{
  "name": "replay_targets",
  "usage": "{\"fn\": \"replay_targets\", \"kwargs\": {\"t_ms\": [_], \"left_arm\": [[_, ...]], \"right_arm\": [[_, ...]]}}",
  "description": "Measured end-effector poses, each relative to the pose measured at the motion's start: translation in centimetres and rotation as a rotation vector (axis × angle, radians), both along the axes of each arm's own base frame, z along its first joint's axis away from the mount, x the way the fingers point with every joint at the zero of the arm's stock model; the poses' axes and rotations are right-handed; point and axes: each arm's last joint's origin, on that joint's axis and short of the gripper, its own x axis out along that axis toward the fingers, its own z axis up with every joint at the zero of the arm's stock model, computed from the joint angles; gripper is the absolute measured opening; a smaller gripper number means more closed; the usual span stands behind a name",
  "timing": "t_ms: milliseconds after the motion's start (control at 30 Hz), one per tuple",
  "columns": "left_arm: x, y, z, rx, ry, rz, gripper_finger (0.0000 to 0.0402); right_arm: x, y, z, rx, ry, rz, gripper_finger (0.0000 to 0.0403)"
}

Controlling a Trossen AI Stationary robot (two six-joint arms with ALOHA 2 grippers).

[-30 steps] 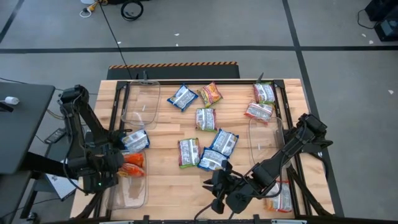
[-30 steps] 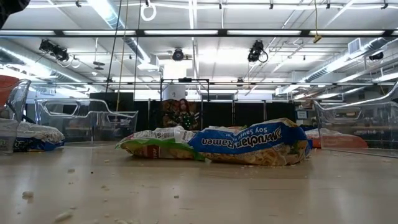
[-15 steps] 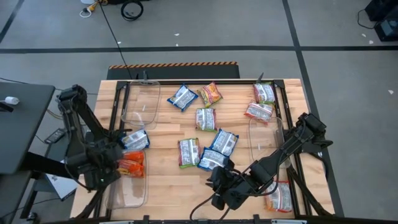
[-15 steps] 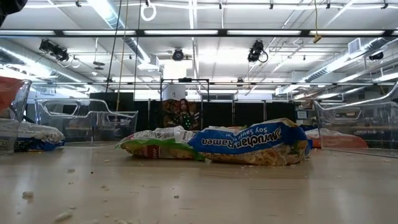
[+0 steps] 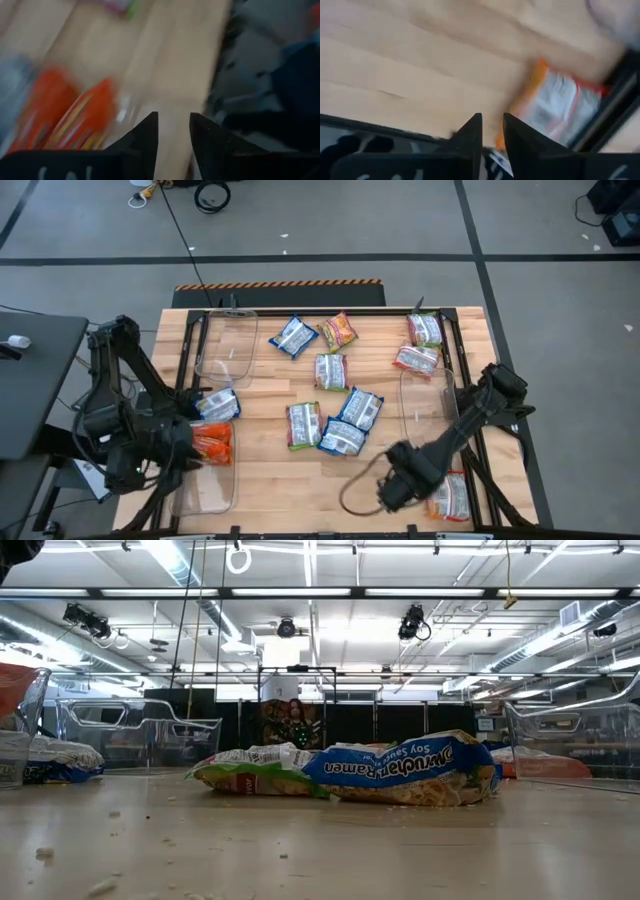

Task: Sort Maruchan noodles
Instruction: Put the bottom orange noodle pack into the bottom left transparent bin

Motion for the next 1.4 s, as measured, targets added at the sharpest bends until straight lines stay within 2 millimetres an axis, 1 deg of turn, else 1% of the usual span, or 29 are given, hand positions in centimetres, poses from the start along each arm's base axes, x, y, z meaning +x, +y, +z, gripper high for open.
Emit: {"fn": "replay_targets", "kwargs": {"t_ms": [133, 200, 267, 367, 467, 533, 600, 733, 900, 1033, 1100, 1167, 1300, 1333, 1400], "left_arm": [[0.8, -1.2, 0.5, 0.025, -0.22, -0.066, 0.0117], [1.2, -1.7, 0.7, 0.038, -0.286, -0.09, 0.0117], [1.5, -2.0, 0.8, 0.05, -0.322, -0.105, 0.0117], [2.0, -2.2, 0.9, 0.06, -0.347, -0.108, 0.0117], [2.4, -2.1, 0.9, 0.066, -0.349, -0.092, 0.0117], [2.7, -1.9, 0.9, 0.075, -0.35, -0.079, 0.0117], [3.1, -1.8, 0.9, 0.081, -0.356, -0.067, 0.0117], [4.2, -2.2, 1.0, 0.096, -0.39, -0.056, 0.0117], [6.0, -3.6, 0.7, 0.137, -0.454, -0.077, 0.0117], [7.1, -4.7, 0.6, 0.156, -0.497, -0.126, 0.0117], [7.4, -4.5, 0.8, 0.145, -0.5, -0.131, 0.0117], [7.3, -3.9, 1.2, 0.132, -0.507, -0.124, 0.0117], [6.7, -2.5, 3.2, 0.13, -0.57, -0.132, 0.0117], [6.5, -2.1, 3.6, 0.139, -0.589, -0.129, 0.0117], [6.4, -1.3, 4.4, 0.16, -0.635, -0.093, 0.0117]], "right_arm": [[-2.3, 2.7, -2.5, 0.078, 0.032, -0.028, 0.0111], [-3.5, 3.7, -3.6, 0.094, 0.04, -0.066, 0.013], [-5.0, 4.3, -4.5, 0.065, 0.077, -0.11, 0.0155], [-6.9, 5.0, -4.9, 0.012, 0.122, -0.152, 0.02], [-7.9, 5.3, -4.9, -0.013, 0.144, -0.135, 0.0236], [-8.3, 5.3, -4.9, -0.029, 0.146, -0.12, 0.0247], [-8.7, 5.2, -5.3, -0.052, 0.156, -0.103, 0.0248], [-9.3, 5.0, -6.5, -0.046, 0.153, -0.073, 0.023], [-9.2, 4.7, -8.5, -0.009, 0.087, -0.073, 0.0197], [-9.0, 4.3, -9.2, 0.02, 0.07, -0.072, 0.0167], [-8.8, 4.2, -9.3, 0.034, 0.08, -0.055, 0.0142], [-8.5, 4.2, -9.0, 0.046, 0.067, -0.009, 0.0109], [-7.6, 4.2, -8.0, 0.049, 0.041, 0.114, 0.0022], [-7.3, 4.1, -7.7, 0.055, 0.039, 0.157, 0.0012], [-6.5, 3.7, -6.9, 0.085, 0.023, 0.244, 0.0012]]}}
